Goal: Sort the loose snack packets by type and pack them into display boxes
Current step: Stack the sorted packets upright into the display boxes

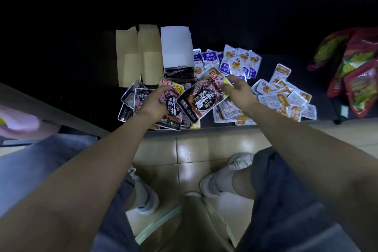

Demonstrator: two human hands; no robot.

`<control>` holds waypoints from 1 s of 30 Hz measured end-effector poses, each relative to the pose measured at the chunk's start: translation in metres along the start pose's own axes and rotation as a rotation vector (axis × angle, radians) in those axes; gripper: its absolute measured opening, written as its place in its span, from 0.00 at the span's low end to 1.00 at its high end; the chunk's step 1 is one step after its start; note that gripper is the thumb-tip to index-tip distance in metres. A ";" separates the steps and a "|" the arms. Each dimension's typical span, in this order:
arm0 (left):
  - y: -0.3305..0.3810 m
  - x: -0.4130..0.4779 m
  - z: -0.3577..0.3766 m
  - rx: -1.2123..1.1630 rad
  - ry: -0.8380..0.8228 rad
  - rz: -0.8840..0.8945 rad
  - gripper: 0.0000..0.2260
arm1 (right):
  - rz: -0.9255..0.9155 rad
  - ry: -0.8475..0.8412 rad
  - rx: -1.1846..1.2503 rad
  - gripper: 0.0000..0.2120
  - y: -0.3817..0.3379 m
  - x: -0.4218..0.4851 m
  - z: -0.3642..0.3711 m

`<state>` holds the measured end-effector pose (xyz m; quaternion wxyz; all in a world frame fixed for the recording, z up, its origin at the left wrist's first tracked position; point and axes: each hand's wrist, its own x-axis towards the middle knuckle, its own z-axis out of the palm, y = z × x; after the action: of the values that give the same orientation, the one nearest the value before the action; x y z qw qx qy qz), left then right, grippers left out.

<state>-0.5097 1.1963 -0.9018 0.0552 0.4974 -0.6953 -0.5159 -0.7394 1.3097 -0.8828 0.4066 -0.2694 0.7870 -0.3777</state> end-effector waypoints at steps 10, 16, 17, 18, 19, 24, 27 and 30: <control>0.019 -0.028 -0.001 -0.283 -0.148 0.031 0.11 | -0.032 -0.254 -0.030 0.09 -0.017 -0.021 0.012; 0.022 -0.014 -0.003 -0.351 0.011 0.097 0.26 | 0.168 -0.236 0.120 0.31 -0.027 -0.009 0.030; 0.022 -0.008 -0.005 -0.382 -0.012 0.085 0.29 | 0.221 -0.306 0.125 0.31 -0.027 -0.005 0.031; 0.023 -0.002 -0.005 -0.413 -0.039 0.065 0.31 | 0.249 -0.377 0.133 0.25 -0.028 -0.003 0.031; 0.024 0.004 -0.003 -0.413 -0.061 0.043 0.31 | 0.256 -0.420 0.148 0.17 -0.029 0.001 0.033; 0.044 0.033 -0.002 -0.212 0.029 0.096 0.16 | 0.037 -0.272 0.169 0.08 -0.054 0.029 0.029; 0.048 0.053 -0.013 -0.054 0.162 0.095 0.20 | -0.059 -0.140 0.259 0.08 -0.072 0.055 0.018; 0.047 0.067 -0.022 0.001 0.163 0.094 0.24 | -0.192 -0.072 0.391 0.07 -0.093 0.075 0.014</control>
<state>-0.5597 1.1306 -0.8849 0.1355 0.5045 -0.7113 -0.4703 -0.7561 1.1964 -0.8456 0.4413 -0.2725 0.6545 -0.5501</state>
